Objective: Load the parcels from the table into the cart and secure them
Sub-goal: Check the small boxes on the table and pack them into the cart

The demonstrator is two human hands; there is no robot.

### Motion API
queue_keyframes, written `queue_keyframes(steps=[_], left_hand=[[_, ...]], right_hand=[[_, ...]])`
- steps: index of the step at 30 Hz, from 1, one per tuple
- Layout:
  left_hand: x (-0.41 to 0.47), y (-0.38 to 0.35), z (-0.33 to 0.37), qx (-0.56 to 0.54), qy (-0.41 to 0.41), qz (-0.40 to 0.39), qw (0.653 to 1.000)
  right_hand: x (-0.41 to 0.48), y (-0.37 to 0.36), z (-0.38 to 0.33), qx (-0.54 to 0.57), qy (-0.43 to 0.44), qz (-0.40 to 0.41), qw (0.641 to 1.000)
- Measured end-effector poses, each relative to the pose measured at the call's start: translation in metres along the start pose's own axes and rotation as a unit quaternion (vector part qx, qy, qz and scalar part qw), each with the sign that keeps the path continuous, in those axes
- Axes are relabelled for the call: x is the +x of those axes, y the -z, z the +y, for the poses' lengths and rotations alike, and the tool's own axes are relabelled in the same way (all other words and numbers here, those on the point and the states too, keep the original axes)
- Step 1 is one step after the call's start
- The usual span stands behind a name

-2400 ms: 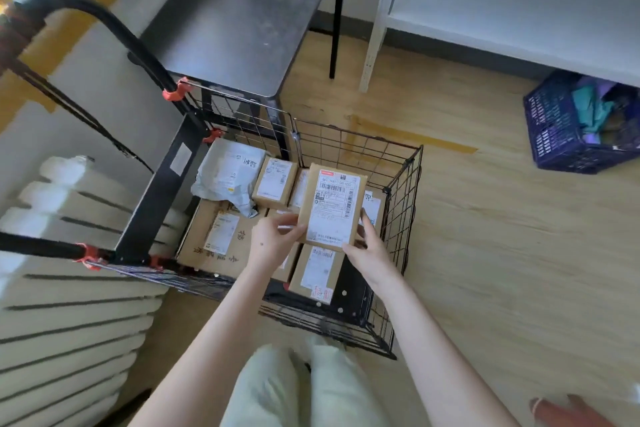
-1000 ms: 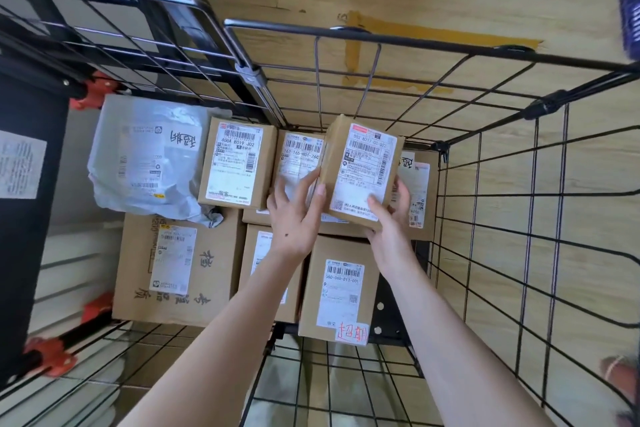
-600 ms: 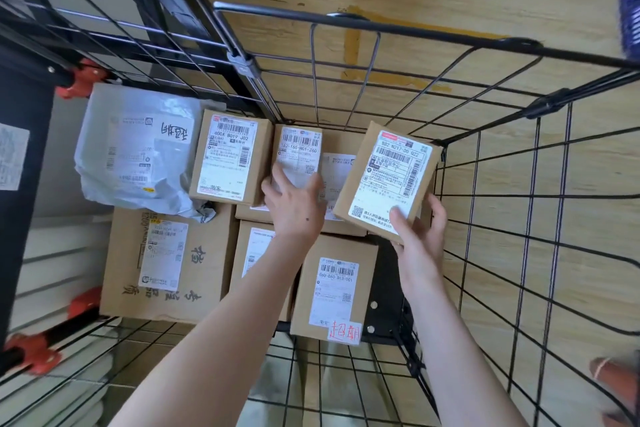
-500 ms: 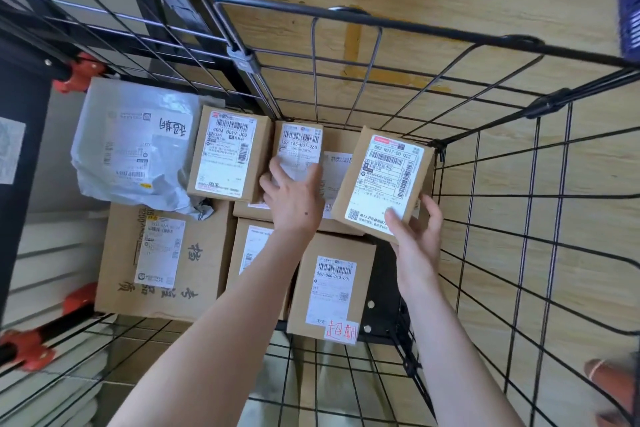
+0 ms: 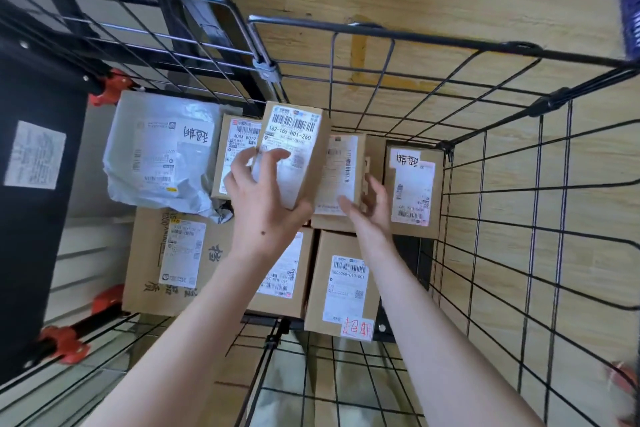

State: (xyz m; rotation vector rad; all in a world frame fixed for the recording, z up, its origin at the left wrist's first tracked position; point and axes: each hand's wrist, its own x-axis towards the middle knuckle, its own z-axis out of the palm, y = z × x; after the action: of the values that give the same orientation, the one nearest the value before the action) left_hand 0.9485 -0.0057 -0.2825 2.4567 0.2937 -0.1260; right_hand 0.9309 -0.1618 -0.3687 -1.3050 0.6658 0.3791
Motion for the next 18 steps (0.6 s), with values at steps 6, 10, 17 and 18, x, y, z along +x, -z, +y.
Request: queue_keyframes(steps=[6, 10, 17, 18], left_hand=[[-0.002, 0.0, 0.002, 0.004, 0.001, 0.026, 1.0], [-0.003, -0.014, 0.008, -0.008, 0.001, 0.02, 1.0], [-0.011, -0.045, 0.008, 0.011, -0.007, -0.002, 1.0], [-0.012, -0.049, 0.009, 0.017, -0.006, -0.008, 1.0]], right_hand=[[0.006, -0.034, 0.006, -0.07, -0.033, 0.01, 0.997], [0.004, -0.019, 0.009, -0.079, -0.052, 0.036, 0.995], [0.006, -0.018, -0.005, 0.031, -0.058, 0.056, 0.996], [0.003, -0.015, -0.009, 0.066, -0.071, 0.048, 0.994]])
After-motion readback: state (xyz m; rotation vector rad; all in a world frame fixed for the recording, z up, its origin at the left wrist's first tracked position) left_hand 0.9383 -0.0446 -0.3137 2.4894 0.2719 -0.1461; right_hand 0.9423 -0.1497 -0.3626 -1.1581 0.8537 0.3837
